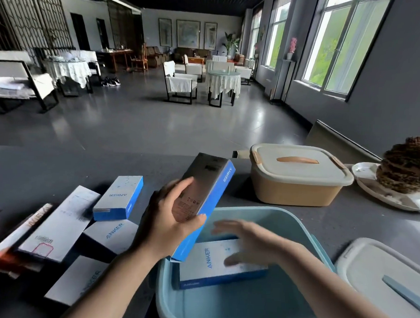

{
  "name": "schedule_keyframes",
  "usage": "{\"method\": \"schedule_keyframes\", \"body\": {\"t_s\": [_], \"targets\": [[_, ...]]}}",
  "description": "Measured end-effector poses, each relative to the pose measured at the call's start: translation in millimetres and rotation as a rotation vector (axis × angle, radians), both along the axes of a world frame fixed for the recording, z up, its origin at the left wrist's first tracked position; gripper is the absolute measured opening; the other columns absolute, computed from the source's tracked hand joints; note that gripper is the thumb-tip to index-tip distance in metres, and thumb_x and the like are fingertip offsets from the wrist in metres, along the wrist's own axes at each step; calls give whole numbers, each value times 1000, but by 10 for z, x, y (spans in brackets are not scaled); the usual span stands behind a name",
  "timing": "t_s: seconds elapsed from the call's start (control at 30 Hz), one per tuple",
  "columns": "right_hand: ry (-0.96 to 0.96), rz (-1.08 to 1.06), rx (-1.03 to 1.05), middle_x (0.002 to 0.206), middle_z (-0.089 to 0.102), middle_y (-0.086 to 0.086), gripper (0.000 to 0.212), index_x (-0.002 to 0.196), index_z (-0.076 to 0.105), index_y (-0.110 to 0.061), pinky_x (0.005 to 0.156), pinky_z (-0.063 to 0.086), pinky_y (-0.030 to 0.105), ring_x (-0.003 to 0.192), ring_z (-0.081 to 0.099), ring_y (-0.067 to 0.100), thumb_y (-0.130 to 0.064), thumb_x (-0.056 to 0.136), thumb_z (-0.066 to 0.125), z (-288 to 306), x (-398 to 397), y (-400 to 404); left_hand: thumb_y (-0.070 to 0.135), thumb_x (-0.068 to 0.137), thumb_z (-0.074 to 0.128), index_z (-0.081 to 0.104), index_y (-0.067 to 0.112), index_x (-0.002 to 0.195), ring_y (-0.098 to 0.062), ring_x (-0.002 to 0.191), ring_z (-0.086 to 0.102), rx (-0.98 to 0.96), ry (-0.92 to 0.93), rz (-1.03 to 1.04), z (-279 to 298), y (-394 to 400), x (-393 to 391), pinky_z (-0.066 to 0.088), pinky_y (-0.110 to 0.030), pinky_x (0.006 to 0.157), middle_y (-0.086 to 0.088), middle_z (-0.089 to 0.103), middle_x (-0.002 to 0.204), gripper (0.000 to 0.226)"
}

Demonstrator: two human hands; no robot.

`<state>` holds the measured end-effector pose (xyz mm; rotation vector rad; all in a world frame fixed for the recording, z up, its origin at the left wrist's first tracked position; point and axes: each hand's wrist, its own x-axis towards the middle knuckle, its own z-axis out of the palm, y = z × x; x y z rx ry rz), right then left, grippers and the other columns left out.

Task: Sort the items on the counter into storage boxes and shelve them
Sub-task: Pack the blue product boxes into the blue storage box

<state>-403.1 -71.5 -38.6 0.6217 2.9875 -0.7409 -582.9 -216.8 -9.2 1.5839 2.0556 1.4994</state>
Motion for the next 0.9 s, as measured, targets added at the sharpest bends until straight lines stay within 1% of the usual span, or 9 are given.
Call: {"method": "schedule_keyframes", "body": {"t_s": [0.03,0.1,0.17,0.23,0.33,0.5,0.6,0.8,0.9], "targets": [[119,-90,35,143,42,-20,66,133,51,-34,107,24,14,132,36,1,-26,73,78,95,152,73,52,63,65,41,40,137,-1,126,40,-36,65,-67,8,17,6,36,-32,107,24,43,135,79],[331,-322,236,136,47,-18,55,127,55,-33,106,31,24,130,40,8,-22,76,73,206,496,238,55,65,64,25,48,142,5,127,30,-147,259,-221,25,61,48,30,-25,109,28,31,141,87],[329,-613,367,143,46,-8,54,134,50,-28,104,31,32,134,37,17,-27,83,69,191,751,327,57,67,62,11,49,144,1,129,25,-273,513,-347,10,173,119,25,-24,110,24,22,145,93],[216,-774,246,150,39,-1,59,143,37,-24,106,31,35,138,32,20,-38,90,60,74,819,334,57,69,61,6,46,146,-4,132,19,-389,676,-424,-49,300,188,18,-24,110,18,16,148,95],[140,-756,161,155,31,-4,65,149,25,-27,108,33,36,138,32,18,-54,93,45,-82,804,292,54,73,65,9,42,148,-9,136,14,-510,675,-497,-197,416,227,13,-26,114,15,14,151,95],[147,-778,133,151,36,-5,67,147,27,-28,101,40,35,133,40,18,-59,91,45,-90,815,301,48,79,66,9,40,150,-10,143,5,-662,653,-575,-418,432,203,6,-29,116,11,2,158,91],[91,-727,219,150,36,-6,67,147,27,-29,97,44,36,131,41,18,-61,91,42,-108,808,265,42,84,64,10,38,151,-12,146,0,-728,640,-581,-454,442,193,3,-27,115,7,-4,160,86],[58,-696,291,148,39,-3,66,146,26,-27,93,47,38,127,47,22,-59,91,44,-115,780,260,42,90,57,11,37,150,-9,145,-7,-786,677,-526,-491,393,236,13,-38,114,7,-5,160,76],[62,-688,288,147,40,-1,65,145,28,-27,90,48,38,124,50,24,-57,91,47,-142,803,286,41,90,58,21,34,149,-14,144,7,-732,726,-450,-437,323,309,23,-41,111,2,11,158,70]]}}
